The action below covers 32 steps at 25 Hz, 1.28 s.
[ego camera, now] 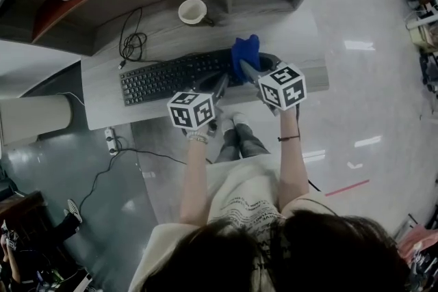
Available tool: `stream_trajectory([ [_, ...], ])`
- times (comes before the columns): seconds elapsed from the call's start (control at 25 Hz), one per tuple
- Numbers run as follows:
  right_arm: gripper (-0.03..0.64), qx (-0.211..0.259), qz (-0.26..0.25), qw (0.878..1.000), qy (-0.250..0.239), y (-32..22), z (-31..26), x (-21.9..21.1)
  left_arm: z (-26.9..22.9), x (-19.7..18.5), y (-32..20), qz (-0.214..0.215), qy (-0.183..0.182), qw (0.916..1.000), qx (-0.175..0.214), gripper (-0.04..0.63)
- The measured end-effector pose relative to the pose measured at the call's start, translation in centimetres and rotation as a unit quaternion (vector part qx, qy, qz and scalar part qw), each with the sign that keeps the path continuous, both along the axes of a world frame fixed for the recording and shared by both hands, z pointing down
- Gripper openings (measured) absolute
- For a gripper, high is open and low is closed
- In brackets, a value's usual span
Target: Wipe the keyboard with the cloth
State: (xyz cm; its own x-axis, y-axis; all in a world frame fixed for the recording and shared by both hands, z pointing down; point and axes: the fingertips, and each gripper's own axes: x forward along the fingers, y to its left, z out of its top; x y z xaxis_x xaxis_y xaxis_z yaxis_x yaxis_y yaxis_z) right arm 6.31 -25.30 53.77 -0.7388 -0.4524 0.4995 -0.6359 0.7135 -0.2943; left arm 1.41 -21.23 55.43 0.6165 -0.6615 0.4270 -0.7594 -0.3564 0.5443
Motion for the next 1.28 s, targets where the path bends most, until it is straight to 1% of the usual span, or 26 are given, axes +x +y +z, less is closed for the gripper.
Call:
stream_trajectory([
  [0.32,0.058,-0.015,-0.028,0.999,-0.015,-0.6,0.6,-1.8,0.5,-1.2,-0.6,-0.022,-0.008,0.9997,-0.006,0.003],
  [0.6,0.058,-0.029,-0.044,0.998,-0.034,-0.8,1.2,-2.1,0.7,-1.5,-0.7,-0.041,-0.016,0.9990,-0.010,0.003],
  [0.8,0.058,-0.031,-0.048,0.997,-0.043,-1.2,1.2,-2.2,0.4,-1.4,-1.0,-0.051,-0.020,0.9985,-0.003,0.003],
  [1.04,0.058,-0.037,-0.055,0.997,-0.042,-0.9,1.6,-2.8,0.7,-1.9,-0.8,-0.058,-0.019,0.9981,-0.005,0.003],
  [1.28,0.058,-0.042,-0.043,0.997,-0.041,-0.8,2.0,-3.6,0.9,-3.0,-0.5,-0.056,-0.015,0.9983,-0.004,0.003],
])
